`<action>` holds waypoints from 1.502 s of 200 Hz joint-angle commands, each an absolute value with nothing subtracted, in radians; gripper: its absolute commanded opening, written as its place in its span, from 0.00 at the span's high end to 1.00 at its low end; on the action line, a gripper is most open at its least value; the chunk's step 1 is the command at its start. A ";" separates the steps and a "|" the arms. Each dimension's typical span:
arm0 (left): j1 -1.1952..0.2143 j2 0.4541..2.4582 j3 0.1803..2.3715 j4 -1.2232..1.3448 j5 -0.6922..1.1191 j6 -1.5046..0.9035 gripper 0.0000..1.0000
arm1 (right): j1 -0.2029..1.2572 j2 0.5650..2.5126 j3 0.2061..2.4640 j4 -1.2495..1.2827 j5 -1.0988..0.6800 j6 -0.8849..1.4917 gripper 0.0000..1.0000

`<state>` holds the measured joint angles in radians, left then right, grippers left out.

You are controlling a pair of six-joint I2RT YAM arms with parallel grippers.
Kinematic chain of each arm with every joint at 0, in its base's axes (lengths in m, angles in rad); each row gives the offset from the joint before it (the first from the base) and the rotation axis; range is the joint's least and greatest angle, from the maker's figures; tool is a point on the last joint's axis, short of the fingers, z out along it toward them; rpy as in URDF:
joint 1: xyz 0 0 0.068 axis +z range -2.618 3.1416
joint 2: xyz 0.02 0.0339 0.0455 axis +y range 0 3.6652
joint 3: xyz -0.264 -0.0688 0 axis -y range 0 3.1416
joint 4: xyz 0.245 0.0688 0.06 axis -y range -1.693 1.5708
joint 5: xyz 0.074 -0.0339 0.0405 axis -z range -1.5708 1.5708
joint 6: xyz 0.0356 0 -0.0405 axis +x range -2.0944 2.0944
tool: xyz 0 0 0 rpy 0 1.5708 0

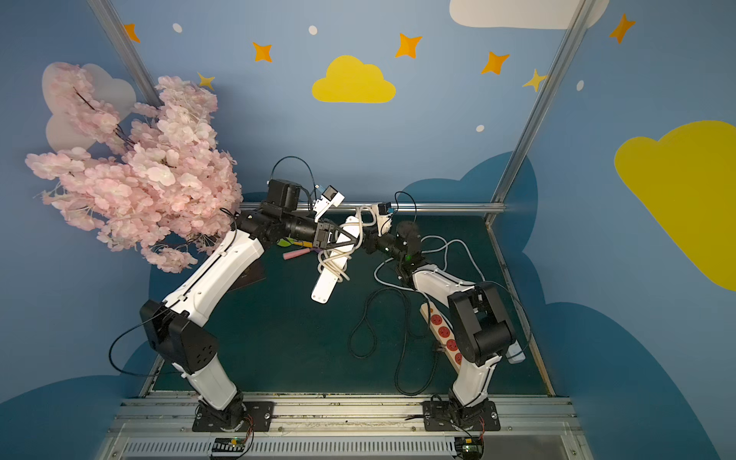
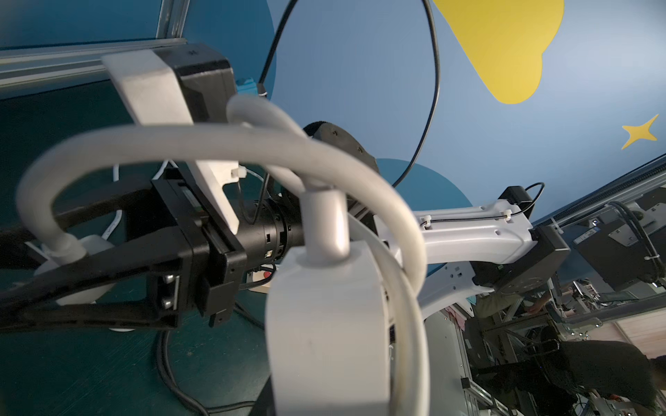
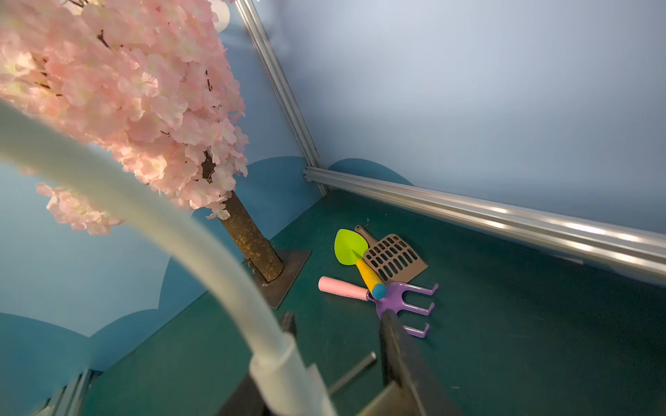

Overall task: Wrap the cord around the power strip
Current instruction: Place the power strip at the center of the board.

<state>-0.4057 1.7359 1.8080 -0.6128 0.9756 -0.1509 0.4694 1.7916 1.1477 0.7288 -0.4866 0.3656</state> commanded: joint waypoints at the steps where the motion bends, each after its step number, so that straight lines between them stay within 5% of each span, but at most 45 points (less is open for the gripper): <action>1: -0.386 1.676 1.783 -0.533 1.003 -0.176 0.98 | 0.471 1.759 1.126 0.755 -0.508 0.364 0.80; 28: -0.359 1.636 1.702 -0.500 0.959 -0.182 0.97 | 0.473 1.711 1.076 0.704 -0.523 0.346 1.00; 111: -0.305 1.550 1.456 -0.509 0.597 -0.104 0.98 | 0.534 1.612 0.925 0.499 -0.537 0.315 1.00; 162: -0.284 1.537 1.275 -0.350 0.356 -0.138 0.98 | 0.725 1.658 1.002 0.319 -0.509 0.314 1.00; 223: -0.276 1.667 1.212 -0.461 -0.149 -0.037 0.98 | 0.835 1.982 1.340 0.127 -0.547 0.494 1.00; 300: -0.236 1.844 1.233 -0.610 -0.353 -0.026 0.98 | 0.913 2.298 1.607 0.263 -0.610 0.908 1.00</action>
